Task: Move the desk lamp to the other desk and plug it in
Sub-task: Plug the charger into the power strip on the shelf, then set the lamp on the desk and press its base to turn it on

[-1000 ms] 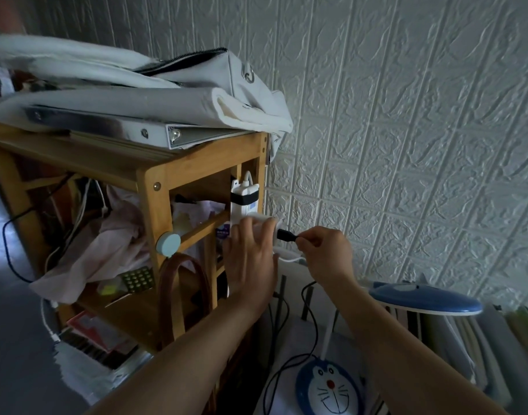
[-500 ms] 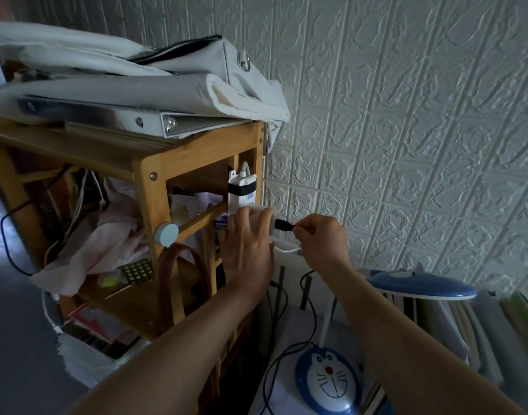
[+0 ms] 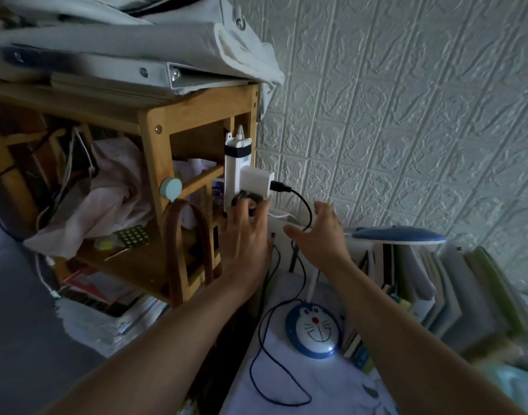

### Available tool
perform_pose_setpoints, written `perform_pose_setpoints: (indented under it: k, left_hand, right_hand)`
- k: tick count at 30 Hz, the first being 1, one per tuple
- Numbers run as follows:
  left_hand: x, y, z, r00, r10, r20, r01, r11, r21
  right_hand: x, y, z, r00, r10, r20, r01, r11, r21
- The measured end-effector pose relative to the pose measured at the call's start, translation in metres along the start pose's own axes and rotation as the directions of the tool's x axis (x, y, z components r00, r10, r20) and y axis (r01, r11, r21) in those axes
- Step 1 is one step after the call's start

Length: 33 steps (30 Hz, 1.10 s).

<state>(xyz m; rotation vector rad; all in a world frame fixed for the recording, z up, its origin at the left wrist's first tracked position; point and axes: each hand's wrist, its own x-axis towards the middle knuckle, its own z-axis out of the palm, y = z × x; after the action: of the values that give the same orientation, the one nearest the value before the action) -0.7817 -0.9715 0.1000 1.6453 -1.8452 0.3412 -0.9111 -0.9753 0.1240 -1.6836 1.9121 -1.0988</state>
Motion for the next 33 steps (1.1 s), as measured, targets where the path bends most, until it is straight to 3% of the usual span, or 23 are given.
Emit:
perform_pose_setpoints:
  k: [16, 21, 26, 33]
  left_hand:
    - [-0.077, -0.027, 0.033, 0.959, 0.156, 0.236, -0.127, 0.983, -0.132]
    - [-0.107, -0.034, 0.064, 0.898, 0.134, 0.419, -0.103, 0.990, -0.096]
    - [-0.125, -0.031, 0.087, 0.789, 0.071, 0.610, -0.019, 0.996, -0.090]
    - [-0.135, -0.021, 0.094, 0.776, 0.021, 0.631, 0.018, 0.998, -0.055]
  right_hand:
    - [-0.075, 0.048, 0.045, 0.985, 0.151, 0.081, -0.143, 0.985, -0.096]
    - [-0.087, 0.075, 0.064, 0.942, 0.253, 0.219, -0.217, 0.960, -0.175]
    - [-0.096, 0.099, 0.080, 0.903, 0.297, 0.310, -0.231, 0.945, -0.230]
    - [-0.093, 0.117, 0.092, 0.881, 0.225, 0.416, -0.166, 0.971, -0.174]
